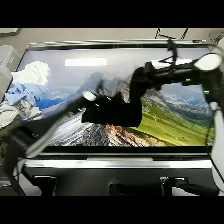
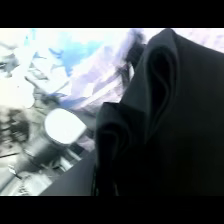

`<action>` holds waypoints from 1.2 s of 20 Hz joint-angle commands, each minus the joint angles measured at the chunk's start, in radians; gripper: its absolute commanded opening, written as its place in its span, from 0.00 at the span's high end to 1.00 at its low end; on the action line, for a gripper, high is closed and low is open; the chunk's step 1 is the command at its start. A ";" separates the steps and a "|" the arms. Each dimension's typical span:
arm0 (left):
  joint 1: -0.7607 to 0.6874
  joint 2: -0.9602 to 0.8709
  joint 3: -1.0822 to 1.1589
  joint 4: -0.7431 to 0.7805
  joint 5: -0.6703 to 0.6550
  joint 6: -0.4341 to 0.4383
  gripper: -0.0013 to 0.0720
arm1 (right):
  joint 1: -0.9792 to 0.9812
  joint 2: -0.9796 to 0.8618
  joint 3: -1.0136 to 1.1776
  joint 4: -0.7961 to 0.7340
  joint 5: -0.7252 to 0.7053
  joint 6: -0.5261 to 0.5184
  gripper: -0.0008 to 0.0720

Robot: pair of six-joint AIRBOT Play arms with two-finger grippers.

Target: Fold the clothes and pants, and hang the long-sleeved shirts on hangers.

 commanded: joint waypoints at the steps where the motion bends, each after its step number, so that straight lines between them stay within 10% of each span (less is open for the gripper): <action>1: 0.278 0.177 0.003 0.389 -0.214 -0.064 0.96 | 0.104 -0.164 0.001 0.207 -0.115 -0.076 0.94; 7: 0.663 0.560 0.003 0.578 -0.414 -0.006 0.96 | 0.345 -0.481 0.001 0.458 -0.323 -0.087 0.93; 8: 0.688 0.599 0.003 0.578 -0.426 -0.003 0.96 | 0.376 -0.529 0.001 0.533 -0.337 -0.094 0.84; 10: 0.705 0.648 0.003 0.581 -0.439 0.021 0.96 | 0.412 -0.599 0.001 0.679 -0.328 -0.146 0.35; 12: 0.705 0.664 0.003 0.585 -0.452 0.026 0.96 | 0.370 -0.597 0.001 0.698 -0.274 -0.178 0.31; 16: 0.706 0.665 -0.002 0.585 -0.473 0.055 0.96 | 0.085 -0.472 0.001 0.370 -0.094 -0.114 0.17; 20: 0.703 0.665 -0.002 0.584 -0.475 0.061 0.96 | -0.158 -0.338 -0.019 -0.424 0.129 0.137 0.03; 24: 0.671 0.665 -0.002 0.583 -0.475 0.061 0.96 | -0.163 -0.332 -0.214 -0.305 0.051 0.027 0.07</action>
